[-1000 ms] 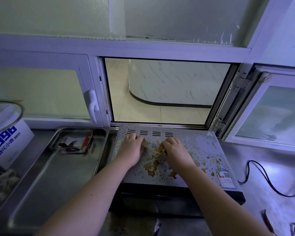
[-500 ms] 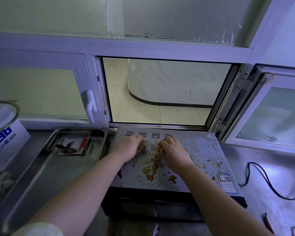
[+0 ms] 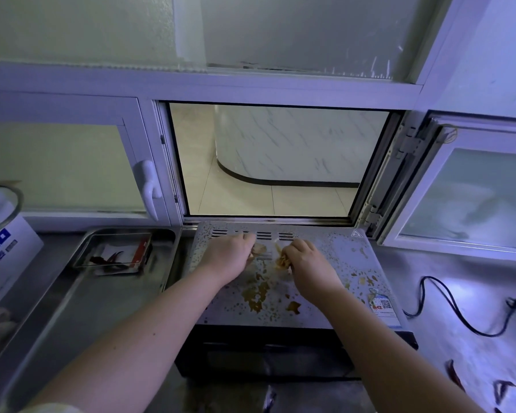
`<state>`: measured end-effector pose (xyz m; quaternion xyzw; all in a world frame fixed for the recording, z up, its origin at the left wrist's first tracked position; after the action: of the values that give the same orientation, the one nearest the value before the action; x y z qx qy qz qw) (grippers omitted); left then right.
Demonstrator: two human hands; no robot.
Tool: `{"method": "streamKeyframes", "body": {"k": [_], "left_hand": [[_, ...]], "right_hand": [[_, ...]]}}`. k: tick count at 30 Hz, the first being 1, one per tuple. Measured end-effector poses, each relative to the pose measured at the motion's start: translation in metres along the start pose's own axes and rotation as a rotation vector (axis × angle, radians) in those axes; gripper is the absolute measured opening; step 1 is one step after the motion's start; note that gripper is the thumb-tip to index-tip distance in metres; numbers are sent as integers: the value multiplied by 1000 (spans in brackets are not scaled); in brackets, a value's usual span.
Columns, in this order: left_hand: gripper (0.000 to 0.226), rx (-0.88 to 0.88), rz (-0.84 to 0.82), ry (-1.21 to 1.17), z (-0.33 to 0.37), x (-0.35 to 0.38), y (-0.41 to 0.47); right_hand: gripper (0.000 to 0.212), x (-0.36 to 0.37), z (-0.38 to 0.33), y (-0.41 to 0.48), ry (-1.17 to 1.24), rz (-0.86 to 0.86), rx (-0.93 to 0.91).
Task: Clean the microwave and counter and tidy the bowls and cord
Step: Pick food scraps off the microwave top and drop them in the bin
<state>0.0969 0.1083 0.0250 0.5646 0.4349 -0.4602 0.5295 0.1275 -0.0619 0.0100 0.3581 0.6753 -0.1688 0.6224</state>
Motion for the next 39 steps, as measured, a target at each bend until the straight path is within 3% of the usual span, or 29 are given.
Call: {"method": "streamKeyframes", "body": {"k": [11, 19, 24, 31, 34, 39], "left_hand": [[21, 2, 4, -36, 50, -12, -11], [6, -17, 11, -106, 79, -10, -13], [13, 35, 50, -160, 109, -12, -4], [2, 186, 28, -272, 199, -19, 8], [13, 277, 39, -383, 249, -20, 6], [4, 392, -5, -473, 347, -19, -14]], "right_hand": [[28, -28, 12, -58, -57, 57, 117], [32, -33, 18, -87, -42, 85, 208], [29, -46, 30, -113, -78, 120, 244], [26, -76, 59, -182, -162, 217, 387], [28, -89, 77, -227, -159, 232, 495], [28, -111, 102, -315, -168, 296, 644]]}}
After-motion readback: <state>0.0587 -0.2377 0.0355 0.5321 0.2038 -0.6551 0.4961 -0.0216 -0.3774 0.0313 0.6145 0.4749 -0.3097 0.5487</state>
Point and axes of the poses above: each hand's wrist, its own y-axis towards the middle knuckle, its own x-axis out of the palm, z = x × y, the point moved 4 cm from there along y, towards the middle knuckle, and after that the axes turned 5 degrees about -x, right-handed, at the moved point
